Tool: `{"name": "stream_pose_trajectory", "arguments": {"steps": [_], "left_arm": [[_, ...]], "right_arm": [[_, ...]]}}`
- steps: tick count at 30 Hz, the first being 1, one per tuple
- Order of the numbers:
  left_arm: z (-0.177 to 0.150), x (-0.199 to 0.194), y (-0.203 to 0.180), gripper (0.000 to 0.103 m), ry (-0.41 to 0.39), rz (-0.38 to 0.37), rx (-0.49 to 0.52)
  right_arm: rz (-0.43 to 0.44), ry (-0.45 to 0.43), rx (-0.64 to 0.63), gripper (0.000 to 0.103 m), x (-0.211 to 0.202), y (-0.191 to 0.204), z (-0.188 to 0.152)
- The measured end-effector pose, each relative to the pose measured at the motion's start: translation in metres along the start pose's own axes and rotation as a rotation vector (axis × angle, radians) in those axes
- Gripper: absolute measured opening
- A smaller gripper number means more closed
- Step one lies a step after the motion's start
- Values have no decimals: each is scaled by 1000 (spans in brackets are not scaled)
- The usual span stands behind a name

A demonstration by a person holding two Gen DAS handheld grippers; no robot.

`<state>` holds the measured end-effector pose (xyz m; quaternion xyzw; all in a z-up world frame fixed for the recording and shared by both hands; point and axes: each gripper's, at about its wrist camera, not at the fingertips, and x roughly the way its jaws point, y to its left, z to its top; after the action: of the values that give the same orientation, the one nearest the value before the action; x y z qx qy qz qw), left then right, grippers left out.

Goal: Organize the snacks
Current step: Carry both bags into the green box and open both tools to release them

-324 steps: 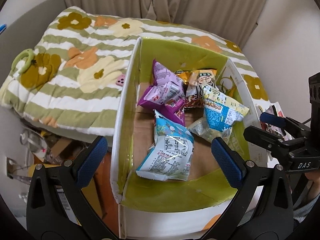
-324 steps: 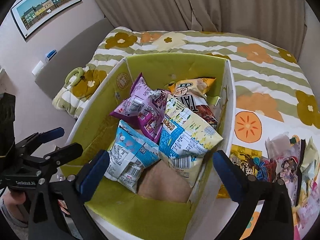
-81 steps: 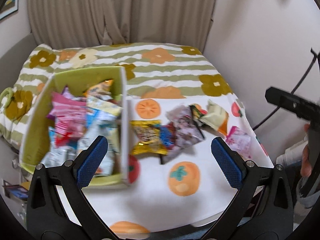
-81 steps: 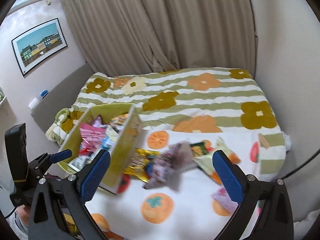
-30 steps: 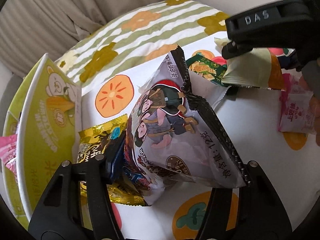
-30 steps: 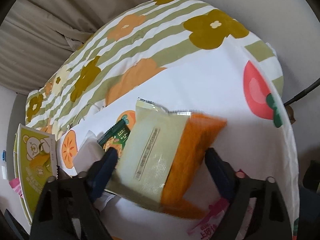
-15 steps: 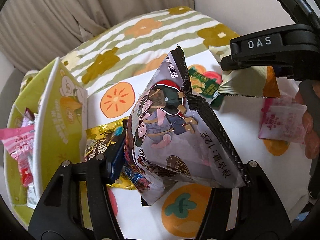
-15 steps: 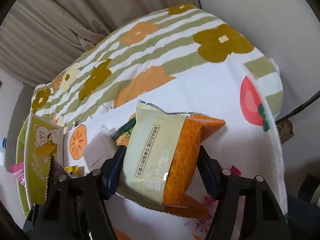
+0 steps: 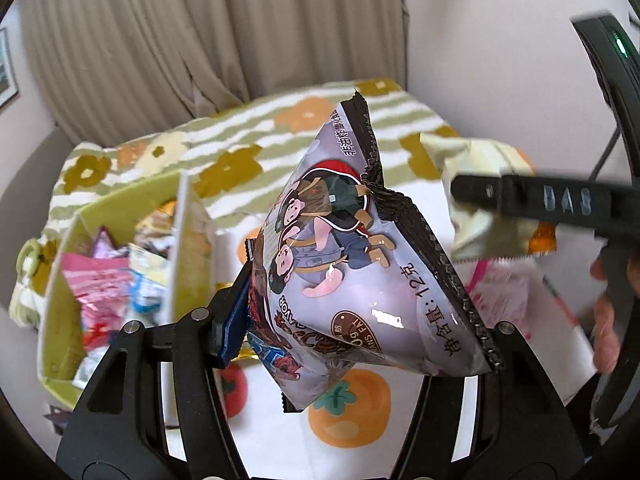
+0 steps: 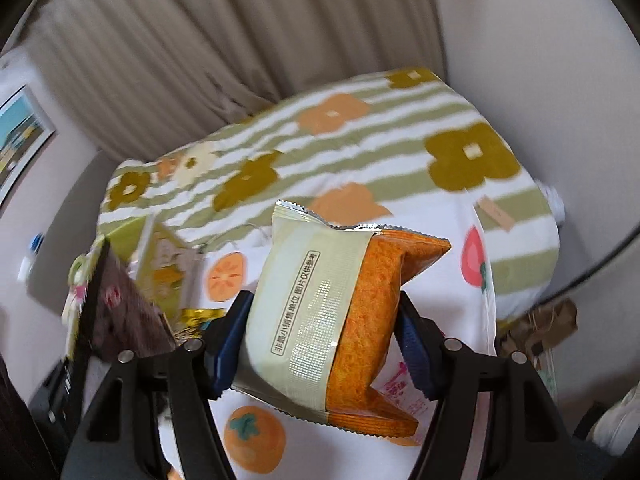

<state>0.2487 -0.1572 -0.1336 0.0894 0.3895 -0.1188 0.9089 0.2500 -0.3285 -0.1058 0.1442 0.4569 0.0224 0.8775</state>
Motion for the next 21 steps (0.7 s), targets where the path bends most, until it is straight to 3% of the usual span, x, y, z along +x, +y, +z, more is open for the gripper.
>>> {"name": "stream_pose_trajectory", "arguments": {"steps": [7, 12, 21], "left_arm": [[20, -46, 67, 57, -79, 77, -83], [26, -52, 127, 57, -96, 142, -105], [47, -11, 247, 57, -32, 174, -102]], "right_arm": [[122, -43, -127, 64, -26, 56, 7], [197, -51, -180, 64, -21, 113, 13], [271, -27, -209, 64, 35, 221, 32]]}}
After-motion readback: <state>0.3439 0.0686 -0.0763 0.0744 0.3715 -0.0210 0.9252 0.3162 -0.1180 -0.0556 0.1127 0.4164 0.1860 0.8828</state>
